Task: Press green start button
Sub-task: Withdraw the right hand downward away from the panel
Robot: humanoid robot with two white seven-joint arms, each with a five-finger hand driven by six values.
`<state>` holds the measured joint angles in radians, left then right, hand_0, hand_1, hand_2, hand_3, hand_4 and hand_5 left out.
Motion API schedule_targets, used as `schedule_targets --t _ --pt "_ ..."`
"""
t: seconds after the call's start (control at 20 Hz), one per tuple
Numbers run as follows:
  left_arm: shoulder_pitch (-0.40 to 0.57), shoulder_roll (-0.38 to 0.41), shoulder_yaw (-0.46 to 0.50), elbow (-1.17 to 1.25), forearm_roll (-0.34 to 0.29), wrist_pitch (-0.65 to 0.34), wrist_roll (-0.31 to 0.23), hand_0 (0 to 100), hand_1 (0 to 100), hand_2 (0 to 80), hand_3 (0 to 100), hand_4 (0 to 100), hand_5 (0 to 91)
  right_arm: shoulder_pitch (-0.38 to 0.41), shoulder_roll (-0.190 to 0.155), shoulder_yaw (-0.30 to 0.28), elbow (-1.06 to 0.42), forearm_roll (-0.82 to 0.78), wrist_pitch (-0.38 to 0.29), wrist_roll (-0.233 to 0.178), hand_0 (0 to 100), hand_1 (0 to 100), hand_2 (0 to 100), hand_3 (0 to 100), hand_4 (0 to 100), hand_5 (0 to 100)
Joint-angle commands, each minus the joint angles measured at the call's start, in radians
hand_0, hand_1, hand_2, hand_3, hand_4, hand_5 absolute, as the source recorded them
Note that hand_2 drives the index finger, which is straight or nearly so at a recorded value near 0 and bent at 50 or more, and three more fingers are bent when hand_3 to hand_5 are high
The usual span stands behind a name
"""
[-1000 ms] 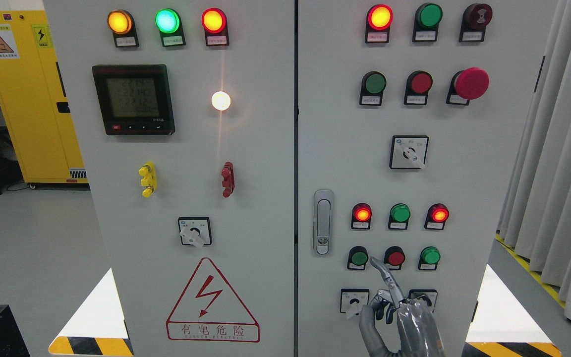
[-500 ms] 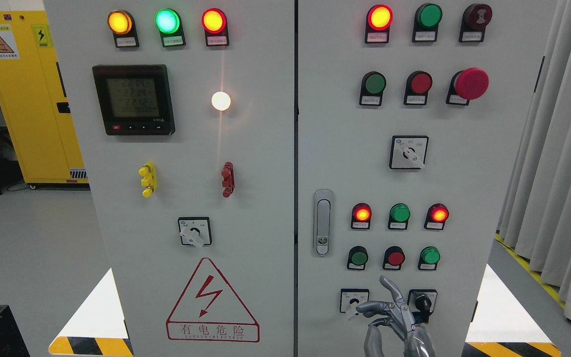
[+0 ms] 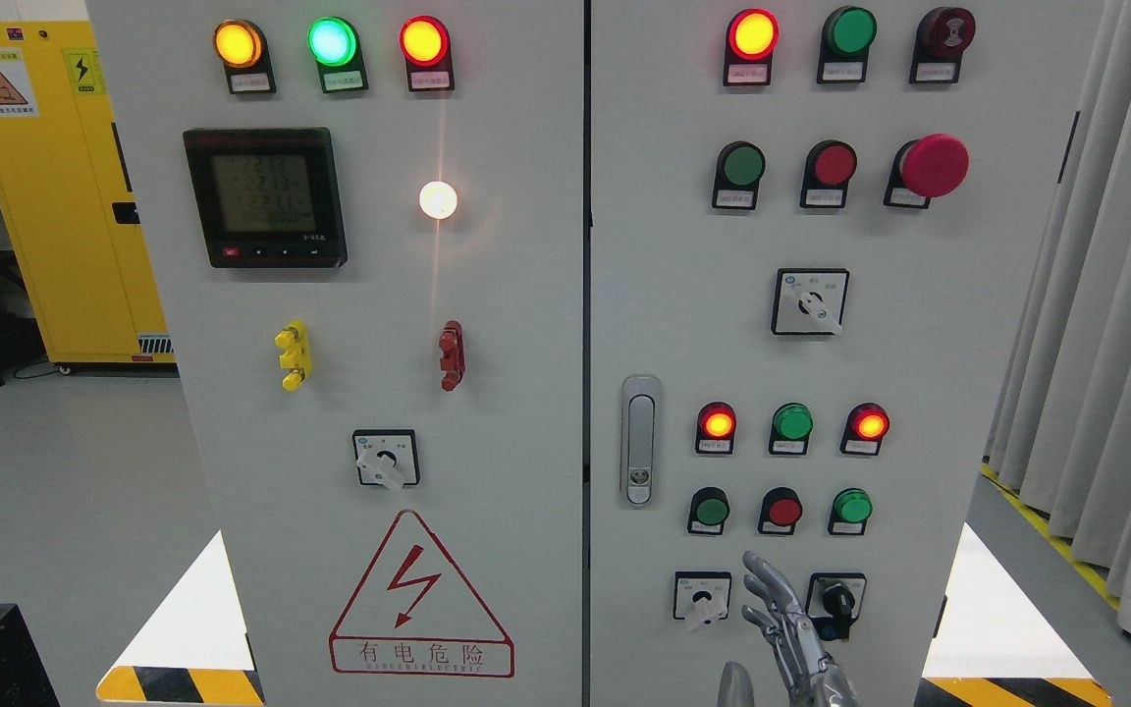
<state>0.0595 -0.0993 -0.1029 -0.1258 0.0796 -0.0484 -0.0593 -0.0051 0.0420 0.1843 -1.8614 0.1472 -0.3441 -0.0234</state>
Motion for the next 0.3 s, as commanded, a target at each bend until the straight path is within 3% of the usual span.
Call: schedule_targets --t 0.0,0.25 --pt "0.000 0.000 0.000 0.000 -0.001 0.001 -0.001 12 56 0.0 0 0 0.0 0.007 -0.010 0.018 -0.024 -0.014 0.000 0.000 82 77 0 0 0 0" --pt "0.000 0.000 -0.001 0.000 -0.001 0.001 -0.001 12 56 0.0 0 0 0.0 0.007 -0.010 0.018 -0.024 -0.014 0.000 0.002 79 77 0 0 0 0"
